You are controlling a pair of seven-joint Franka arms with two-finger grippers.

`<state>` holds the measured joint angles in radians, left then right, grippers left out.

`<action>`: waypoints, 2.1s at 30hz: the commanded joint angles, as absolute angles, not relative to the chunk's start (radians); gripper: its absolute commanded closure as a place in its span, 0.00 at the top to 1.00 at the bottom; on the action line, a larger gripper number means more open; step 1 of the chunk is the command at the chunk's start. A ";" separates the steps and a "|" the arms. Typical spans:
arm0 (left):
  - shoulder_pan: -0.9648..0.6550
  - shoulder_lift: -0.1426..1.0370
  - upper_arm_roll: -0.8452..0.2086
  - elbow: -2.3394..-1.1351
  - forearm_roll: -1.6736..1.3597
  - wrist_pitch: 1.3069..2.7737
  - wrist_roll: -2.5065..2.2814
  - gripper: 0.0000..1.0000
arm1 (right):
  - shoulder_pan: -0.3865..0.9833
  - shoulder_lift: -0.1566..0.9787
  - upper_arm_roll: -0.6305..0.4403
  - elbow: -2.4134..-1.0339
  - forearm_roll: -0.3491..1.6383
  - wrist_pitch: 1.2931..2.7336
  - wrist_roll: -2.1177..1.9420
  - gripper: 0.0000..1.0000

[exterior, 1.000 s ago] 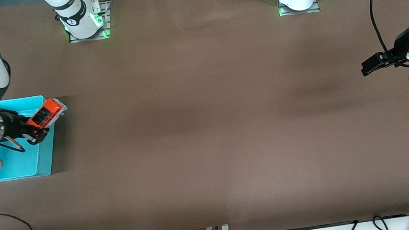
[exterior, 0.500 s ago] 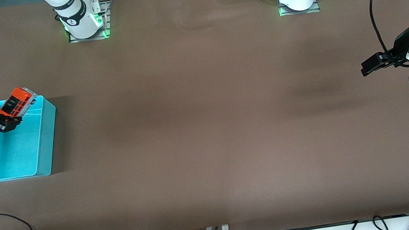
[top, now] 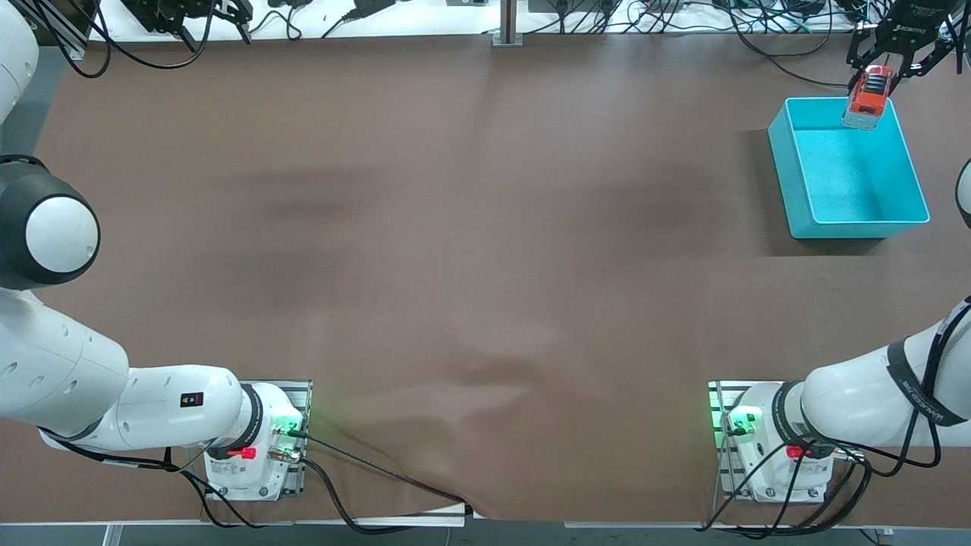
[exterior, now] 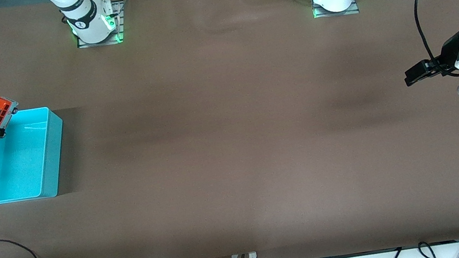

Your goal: Wind up bus and store in blue box

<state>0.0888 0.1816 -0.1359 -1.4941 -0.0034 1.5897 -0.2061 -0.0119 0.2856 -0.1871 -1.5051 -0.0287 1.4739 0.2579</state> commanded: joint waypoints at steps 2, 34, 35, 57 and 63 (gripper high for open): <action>0.087 0.178 -0.133 -1.500 -0.031 1.580 -0.189 1.00 | -0.023 0.221 -0.184 -1.627 -0.060 1.580 0.176 0.00; 0.087 0.178 -0.133 -1.500 -0.031 1.580 -0.187 1.00 | -0.209 0.328 -0.184 -1.898 -0.216 2.097 -0.130 0.00; 0.087 0.178 -0.133 -1.500 -0.031 1.580 -0.189 1.00 | -0.209 0.337 -0.186 -1.898 -0.218 2.106 -0.130 0.00; 0.087 0.181 -0.133 -1.500 -0.031 1.580 -0.187 1.00 | -0.241 0.495 -0.183 -1.898 -0.293 2.227 -0.144 0.00; 0.087 0.181 -0.133 -1.500 -0.031 1.580 -0.187 1.00 | -0.244 0.529 -0.181 -1.899 -0.293 2.269 -0.143 0.00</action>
<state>0.0887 0.1841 -0.1363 -1.4966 -0.0035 1.5896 -0.2061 -0.2292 0.5117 -0.1921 -1.8960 -0.2734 2.2275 -0.1312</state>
